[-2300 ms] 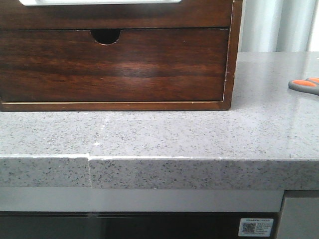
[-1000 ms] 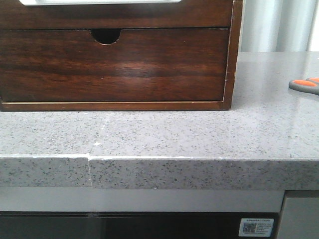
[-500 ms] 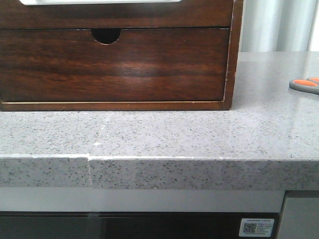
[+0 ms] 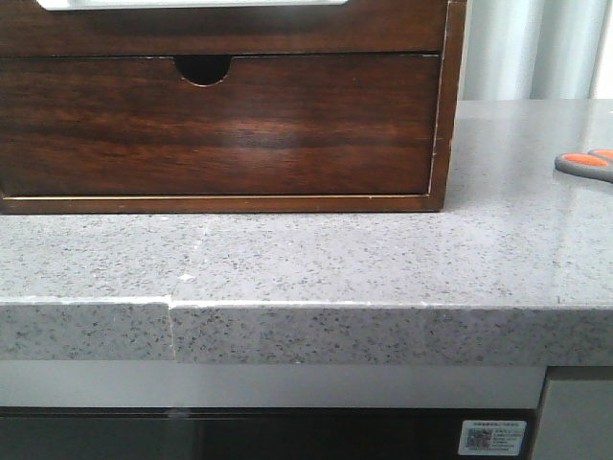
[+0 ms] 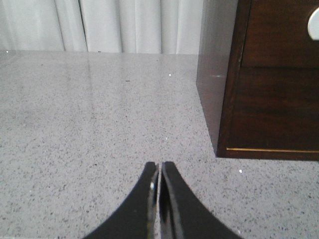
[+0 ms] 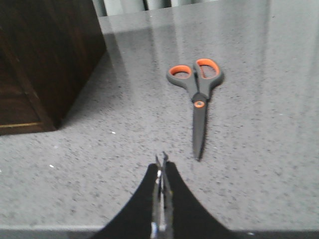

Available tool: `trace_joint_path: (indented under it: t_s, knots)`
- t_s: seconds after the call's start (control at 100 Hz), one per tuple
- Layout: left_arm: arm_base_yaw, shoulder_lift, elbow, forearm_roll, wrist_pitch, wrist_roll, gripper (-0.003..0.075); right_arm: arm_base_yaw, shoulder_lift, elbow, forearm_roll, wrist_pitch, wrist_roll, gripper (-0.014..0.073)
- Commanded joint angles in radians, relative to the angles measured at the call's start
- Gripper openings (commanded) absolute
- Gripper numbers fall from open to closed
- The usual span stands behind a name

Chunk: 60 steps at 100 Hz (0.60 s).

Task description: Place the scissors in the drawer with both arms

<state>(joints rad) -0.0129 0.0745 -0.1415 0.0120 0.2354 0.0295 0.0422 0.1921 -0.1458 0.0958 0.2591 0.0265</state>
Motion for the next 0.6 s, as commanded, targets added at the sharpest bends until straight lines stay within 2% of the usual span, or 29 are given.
trace_joint_path:
  t_s: [0.0, 0.1, 0.15, 0.27, 0.37, 0.46, 0.59]
  knots:
    - [-0.003, 0.032, -0.039, 0.001, -0.137, -0.007, -0.0019, 0.002, 0.043, -0.039, 0.039, -0.115, -0.008, -0.0061]
    - [-0.003, 0.035, -0.045, 0.004, -0.140, -0.007, -0.0009, 0.002, 0.048, -0.039, 0.039, -0.128, -0.008, -0.0061]
    - [-0.003, 0.047, -0.047, 0.004, -0.140, -0.005, 0.0032, 0.002, 0.048, -0.039, 0.039, -0.131, -0.008, -0.0061]
    - [-0.018, 0.085, -0.047, 0.002, -0.235, -0.005, 0.0262, 0.002, 0.048, -0.039, 0.039, -0.133, -0.008, -0.0061]
    - [-0.043, 0.140, -0.047, 0.092, -0.373, 0.002, 0.0387, 0.002, 0.048, -0.039, 0.039, -0.133, -0.008, -0.0061]
    - [-0.075, 0.202, -0.058, 0.263, -0.487, 0.002, 0.0395, 0.002, 0.048, -0.039, 0.039, -0.133, -0.008, -0.0061]
    - [-0.154, 0.347, -0.112, 0.534, -0.533, 0.002, 0.0379, 0.002, 0.048, -0.039, 0.039, -0.133, -0.008, -0.0061]
